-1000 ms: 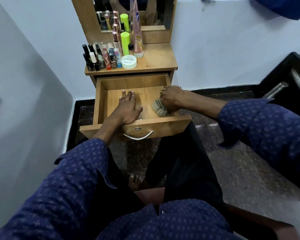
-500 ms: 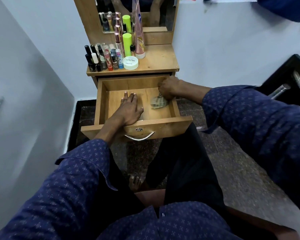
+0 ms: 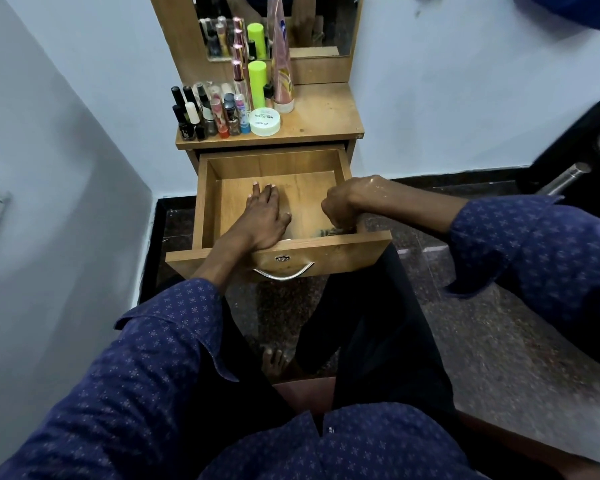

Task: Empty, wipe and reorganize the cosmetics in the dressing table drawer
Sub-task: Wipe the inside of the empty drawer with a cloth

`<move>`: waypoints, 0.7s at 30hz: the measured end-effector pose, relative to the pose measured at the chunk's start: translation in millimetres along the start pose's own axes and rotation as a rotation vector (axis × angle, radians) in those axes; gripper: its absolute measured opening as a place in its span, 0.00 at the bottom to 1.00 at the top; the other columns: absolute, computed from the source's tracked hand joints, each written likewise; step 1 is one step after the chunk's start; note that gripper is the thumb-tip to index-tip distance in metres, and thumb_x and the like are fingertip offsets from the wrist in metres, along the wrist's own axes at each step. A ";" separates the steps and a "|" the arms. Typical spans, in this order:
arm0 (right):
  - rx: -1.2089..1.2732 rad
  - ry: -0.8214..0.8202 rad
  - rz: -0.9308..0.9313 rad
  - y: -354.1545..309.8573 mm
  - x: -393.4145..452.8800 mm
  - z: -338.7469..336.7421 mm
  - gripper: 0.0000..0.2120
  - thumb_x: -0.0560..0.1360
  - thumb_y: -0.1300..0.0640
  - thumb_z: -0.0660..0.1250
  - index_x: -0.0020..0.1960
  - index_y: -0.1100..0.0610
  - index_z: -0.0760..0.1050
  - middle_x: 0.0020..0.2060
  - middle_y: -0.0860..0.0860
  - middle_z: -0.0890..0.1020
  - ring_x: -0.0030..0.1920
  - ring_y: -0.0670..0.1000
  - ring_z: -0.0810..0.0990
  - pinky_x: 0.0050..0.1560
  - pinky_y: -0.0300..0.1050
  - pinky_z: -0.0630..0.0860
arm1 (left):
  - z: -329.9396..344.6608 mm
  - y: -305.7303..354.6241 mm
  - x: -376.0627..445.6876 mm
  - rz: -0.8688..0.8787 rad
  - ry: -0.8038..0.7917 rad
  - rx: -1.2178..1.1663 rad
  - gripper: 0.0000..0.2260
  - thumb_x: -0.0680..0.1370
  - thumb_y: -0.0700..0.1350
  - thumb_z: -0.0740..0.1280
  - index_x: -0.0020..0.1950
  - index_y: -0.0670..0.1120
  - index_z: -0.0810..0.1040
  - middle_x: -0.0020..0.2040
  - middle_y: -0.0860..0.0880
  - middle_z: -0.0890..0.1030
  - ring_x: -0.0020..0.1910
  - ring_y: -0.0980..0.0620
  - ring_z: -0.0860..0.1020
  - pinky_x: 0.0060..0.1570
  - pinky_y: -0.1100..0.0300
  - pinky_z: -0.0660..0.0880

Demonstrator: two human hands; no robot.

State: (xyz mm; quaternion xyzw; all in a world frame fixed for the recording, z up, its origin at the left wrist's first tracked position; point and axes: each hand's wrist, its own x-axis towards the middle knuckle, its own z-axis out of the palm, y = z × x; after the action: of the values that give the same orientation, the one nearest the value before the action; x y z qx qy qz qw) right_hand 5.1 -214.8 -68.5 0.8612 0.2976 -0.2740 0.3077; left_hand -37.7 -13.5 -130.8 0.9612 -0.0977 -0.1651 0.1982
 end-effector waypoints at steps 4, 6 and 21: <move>-0.056 0.024 0.049 13.9 11.7 -21.0 0.02 0.77 0.61 0.70 0.50 0.59 0.80 0.42 0.51 0.79 0.38 0.51 0.78 0.38 0.45 0.76 | 0.1 -0.1 1.3 -0.003 -0.039 0.008 0.34 0.88 0.53 0.55 0.85 0.39 0.41 0.85 0.40 0.42 0.83 0.40 0.35 0.81 0.48 0.37; -0.140 0.096 0.103 22.2 13.9 -25.1 0.07 0.78 0.56 0.72 0.54 0.58 0.80 0.47 0.51 0.81 0.48 0.53 0.82 0.43 0.45 0.77 | 3.9 2.5 1.3 0.004 -0.060 0.001 0.34 0.88 0.53 0.55 0.85 0.39 0.41 0.85 0.40 0.41 0.83 0.40 0.34 0.80 0.48 0.36; -0.092 0.036 0.021 -12.8 7.0 -19.4 0.05 0.78 0.57 0.68 0.51 0.58 0.80 0.48 0.52 0.82 0.44 0.53 0.79 0.42 0.46 0.76 | -8.5 -8.0 2.0 -0.020 -0.028 0.007 0.33 0.88 0.52 0.55 0.85 0.38 0.41 0.85 0.40 0.41 0.83 0.40 0.34 0.80 0.48 0.36</move>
State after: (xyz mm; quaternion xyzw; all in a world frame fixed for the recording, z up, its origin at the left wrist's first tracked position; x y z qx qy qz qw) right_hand 6.7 -190.9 -65.0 0.8541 0.3062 -0.2415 0.3442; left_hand -31.9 -3.9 -127.2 0.9604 -0.0912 -0.1800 0.1919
